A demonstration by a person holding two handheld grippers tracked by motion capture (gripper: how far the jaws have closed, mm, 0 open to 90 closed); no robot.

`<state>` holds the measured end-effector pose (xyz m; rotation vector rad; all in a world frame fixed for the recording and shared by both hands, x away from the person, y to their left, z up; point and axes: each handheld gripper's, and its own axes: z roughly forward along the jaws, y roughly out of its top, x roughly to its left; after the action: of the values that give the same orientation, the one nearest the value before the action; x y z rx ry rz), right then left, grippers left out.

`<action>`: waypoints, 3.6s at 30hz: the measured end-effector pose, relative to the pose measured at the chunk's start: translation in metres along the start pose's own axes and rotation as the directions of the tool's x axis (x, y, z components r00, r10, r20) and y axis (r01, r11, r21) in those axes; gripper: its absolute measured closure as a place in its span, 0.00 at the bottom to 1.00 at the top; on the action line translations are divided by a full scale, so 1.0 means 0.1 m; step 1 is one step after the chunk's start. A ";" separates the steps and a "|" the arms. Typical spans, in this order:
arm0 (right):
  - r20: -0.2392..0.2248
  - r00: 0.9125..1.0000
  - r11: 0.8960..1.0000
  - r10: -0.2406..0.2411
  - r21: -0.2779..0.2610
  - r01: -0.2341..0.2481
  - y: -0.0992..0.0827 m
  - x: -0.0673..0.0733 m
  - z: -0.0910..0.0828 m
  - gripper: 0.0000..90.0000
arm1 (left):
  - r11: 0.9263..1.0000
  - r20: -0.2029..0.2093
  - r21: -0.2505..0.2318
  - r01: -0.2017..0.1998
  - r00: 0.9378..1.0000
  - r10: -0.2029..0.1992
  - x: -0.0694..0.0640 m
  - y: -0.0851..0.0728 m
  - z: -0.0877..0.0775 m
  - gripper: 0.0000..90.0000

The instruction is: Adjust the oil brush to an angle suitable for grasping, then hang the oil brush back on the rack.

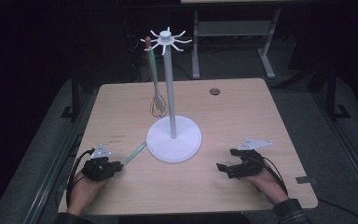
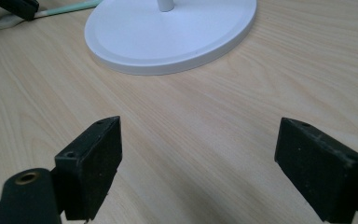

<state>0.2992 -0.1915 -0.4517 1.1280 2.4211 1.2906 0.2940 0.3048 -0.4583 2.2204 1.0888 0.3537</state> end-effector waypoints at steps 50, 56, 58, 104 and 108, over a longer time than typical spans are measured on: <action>-0.159 0.984 0.996 0.079 -0.023 -0.084 0.29 0.54 0.38 0.21 | 0.970 0.247 -0.242 0.036 0.969 0.026 -0.62 0.46 -0.14 0.93; -0.176 0.980 0.994 0.088 -0.051 -0.099 0.37 0.62 0.45 0.25 | 0.967 0.285 -0.255 0.001 0.956 0.074 -0.79 0.62 -0.04 0.93; -0.182 0.979 0.993 0.088 -0.060 -0.101 0.39 0.64 0.47 0.26 | 0.964 0.293 -0.266 0.000 0.953 0.081 -0.85 0.67 -0.01 0.93; -0.378 0.912 0.938 0.158 -0.229 -0.258 0.68 0.59 0.42 0.94 | 0.937 0.314 -0.322 -0.135 0.918 0.240 -1.25 1.07 0.31 0.86; -0.351 0.926 0.942 0.136 -0.245 -0.231 0.69 0.58 0.39 0.94 | 0.937 0.318 -0.320 -0.142 0.915 0.247 -1.24 1.07 0.29 0.81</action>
<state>0.3144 -0.1030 -0.4114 1.1590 2.2748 1.9575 0.2965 0.1470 -0.4076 2.0276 0.5803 0.1729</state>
